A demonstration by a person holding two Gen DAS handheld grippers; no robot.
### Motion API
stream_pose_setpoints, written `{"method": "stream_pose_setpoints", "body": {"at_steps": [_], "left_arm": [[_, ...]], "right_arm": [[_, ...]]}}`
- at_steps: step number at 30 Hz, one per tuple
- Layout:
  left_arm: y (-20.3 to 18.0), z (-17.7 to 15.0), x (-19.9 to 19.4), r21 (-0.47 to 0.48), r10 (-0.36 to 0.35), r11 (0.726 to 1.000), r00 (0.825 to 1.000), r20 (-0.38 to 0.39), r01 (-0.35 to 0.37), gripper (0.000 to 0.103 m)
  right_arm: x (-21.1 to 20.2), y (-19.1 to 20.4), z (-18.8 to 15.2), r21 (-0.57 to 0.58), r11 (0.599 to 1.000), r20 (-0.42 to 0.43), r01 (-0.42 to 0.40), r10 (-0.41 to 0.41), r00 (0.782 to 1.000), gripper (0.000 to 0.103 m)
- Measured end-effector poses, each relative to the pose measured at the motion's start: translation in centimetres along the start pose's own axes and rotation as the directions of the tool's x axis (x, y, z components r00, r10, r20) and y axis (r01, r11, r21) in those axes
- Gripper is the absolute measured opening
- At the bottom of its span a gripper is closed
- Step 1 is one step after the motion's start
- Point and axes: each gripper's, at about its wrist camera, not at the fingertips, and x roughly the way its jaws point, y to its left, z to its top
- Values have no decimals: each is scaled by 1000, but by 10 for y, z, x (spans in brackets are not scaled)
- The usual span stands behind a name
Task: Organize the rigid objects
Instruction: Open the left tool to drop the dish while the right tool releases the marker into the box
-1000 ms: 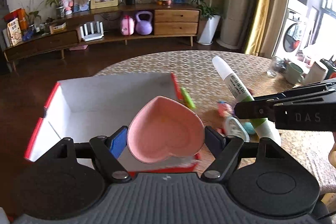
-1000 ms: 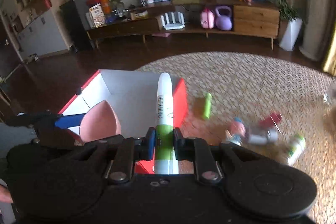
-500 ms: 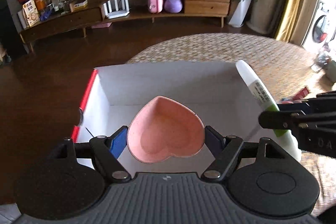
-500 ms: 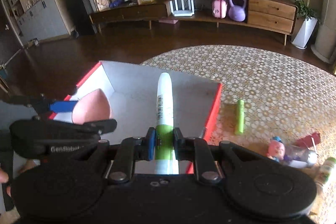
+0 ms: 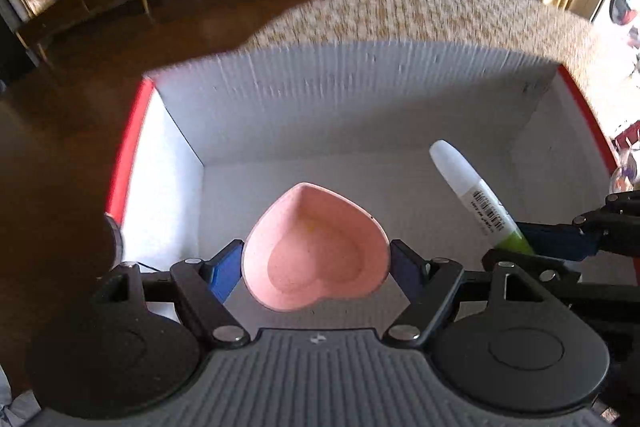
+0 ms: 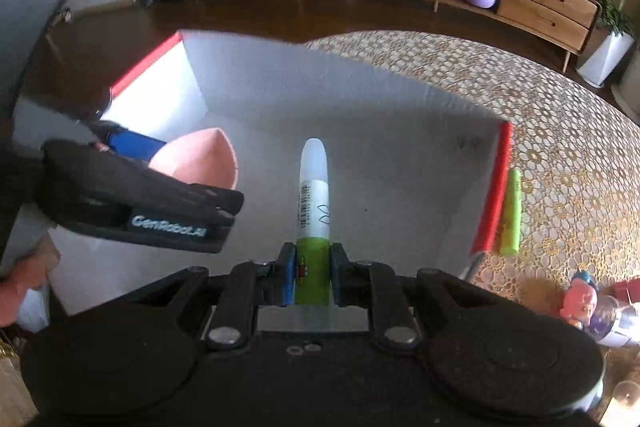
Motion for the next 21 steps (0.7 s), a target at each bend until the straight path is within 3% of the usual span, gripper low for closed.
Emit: {"method": "stream_pose_setpoints", "body": {"at_steps": [7, 14, 21], "left_arm": [[0, 3, 17, 6, -36, 999, 990, -135, 37, 78], [-1, 2, 24, -9, -39, 999, 980, -194, 39, 78], [2, -4, 16, -38, -46, 998, 985, -164, 40, 78]], "right_arm": [[8, 7, 0, -24, 1000, -44, 13, -14, 999, 17], [8, 7, 3, -26, 1000, -43, 8, -9, 999, 25], [-6, 7, 2, -29, 1000, -16, -12, 12, 1000, 34]]}}
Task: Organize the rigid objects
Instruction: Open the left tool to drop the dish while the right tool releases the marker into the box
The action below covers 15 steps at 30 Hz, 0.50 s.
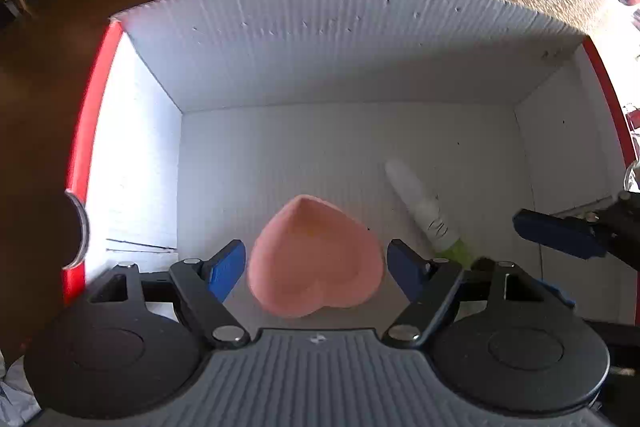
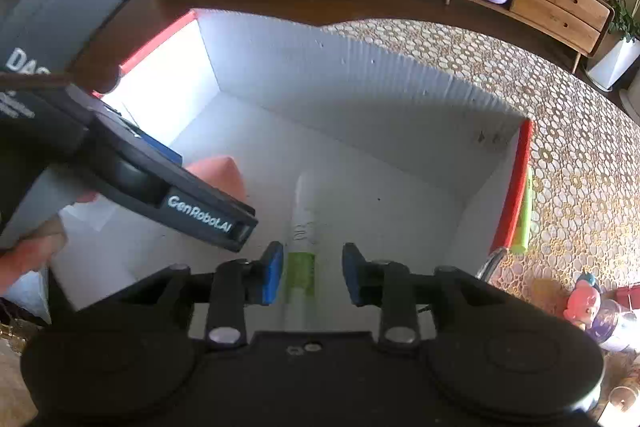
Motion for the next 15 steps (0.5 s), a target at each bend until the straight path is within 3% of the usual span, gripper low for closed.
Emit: {"method": "stream_pose_setpoints", "body": {"at_steps": [8, 15], "left_arm": [[-1, -11, -43, -11, 12, 1000, 992, 123, -11, 78], [-12, -24, -83, -17, 8, 1000, 975, 224, -4, 78]], "right_arm": [[-41, -4, -9, 24, 998, 62, -50, 48, 997, 36], [-84, -8, -24, 33, 996, 116, -87, 82, 990, 40]]}}
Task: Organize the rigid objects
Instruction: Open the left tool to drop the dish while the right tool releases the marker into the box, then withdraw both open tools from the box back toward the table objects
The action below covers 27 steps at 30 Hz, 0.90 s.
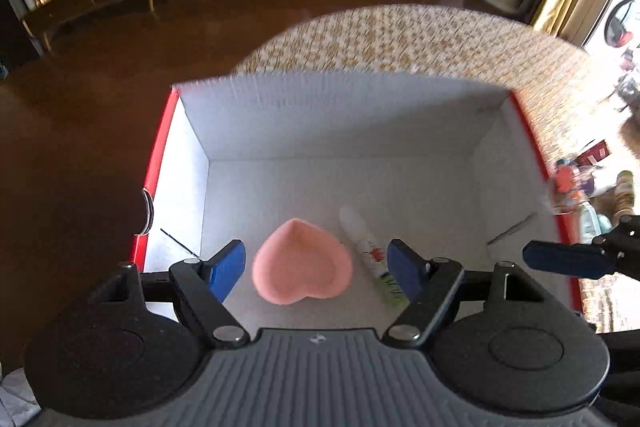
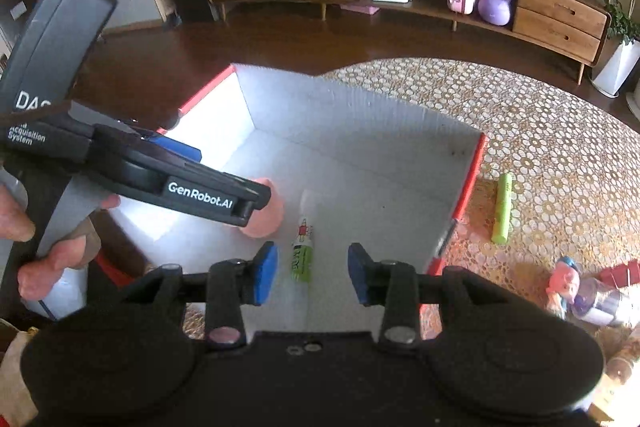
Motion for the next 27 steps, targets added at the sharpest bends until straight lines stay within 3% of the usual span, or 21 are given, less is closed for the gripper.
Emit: {"method": "stream_pose_setpoints", "body": {"at_steps": [10, 17, 27], "left_arm": [[-36, -15, -54, 26, -25, 999, 992, 123, 22, 78], [-54, -31, -81, 29, -40, 999, 983, 176, 36, 78], [-105, -65, -105, 85, -53, 996, 956, 289, 30, 78]], "right_arm": [[-62, -6, -17, 18, 1000, 92, -21, 20, 996, 45], [-96, -22, -38, 63, 997, 153, -45, 35, 988, 56], [-141, -60, -82, 118, 992, 232, -37, 9, 973, 69]]}}
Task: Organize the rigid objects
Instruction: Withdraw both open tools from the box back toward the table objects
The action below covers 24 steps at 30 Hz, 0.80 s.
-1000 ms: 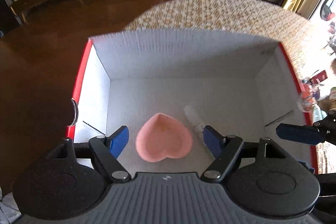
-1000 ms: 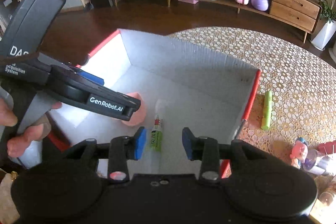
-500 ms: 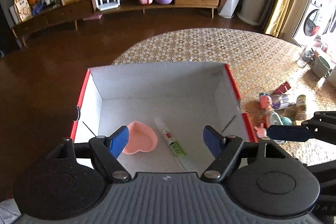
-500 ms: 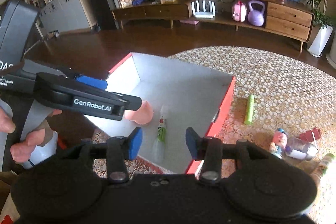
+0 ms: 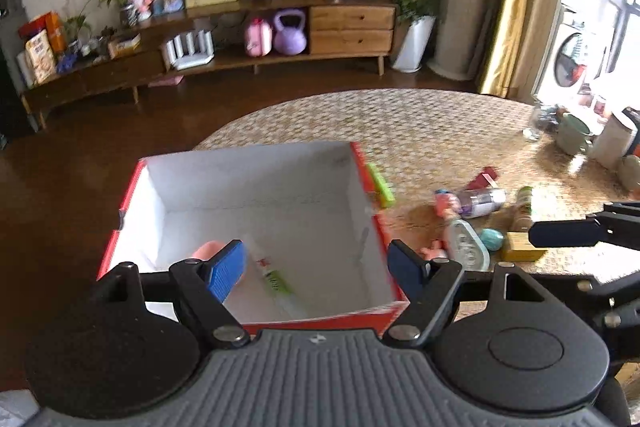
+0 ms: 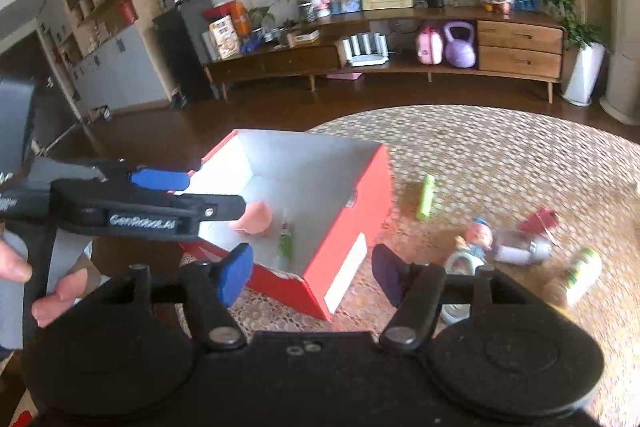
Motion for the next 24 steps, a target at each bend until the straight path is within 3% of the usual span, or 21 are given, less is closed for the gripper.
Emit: {"method": "stream_pose_setpoints", "body": {"at_steps": [11, 13, 15, 24], "left_arm": [[-60, -24, 9, -9, -110, 994, 994, 20, 110, 85], [-70, -27, 14, -4, -129, 992, 991, 19, 129, 86], [-79, -31, 19, 2, -146, 989, 989, 27, 146, 94], [-113, -39, 46, 12, -170, 985, 983, 75, 169, 100]], "right_arm": [[-30, -58, -44, 79, 993, 37, 87, -90, 995, 83], [-35, -67, -52, 84, 990, 42, 116, -120, 992, 83], [-36, -78, -58, 90, 986, 39, 139, -143, 989, 83], [-20, -119, -73, 54, 968, 30, 244, -245, 969, 83]]}}
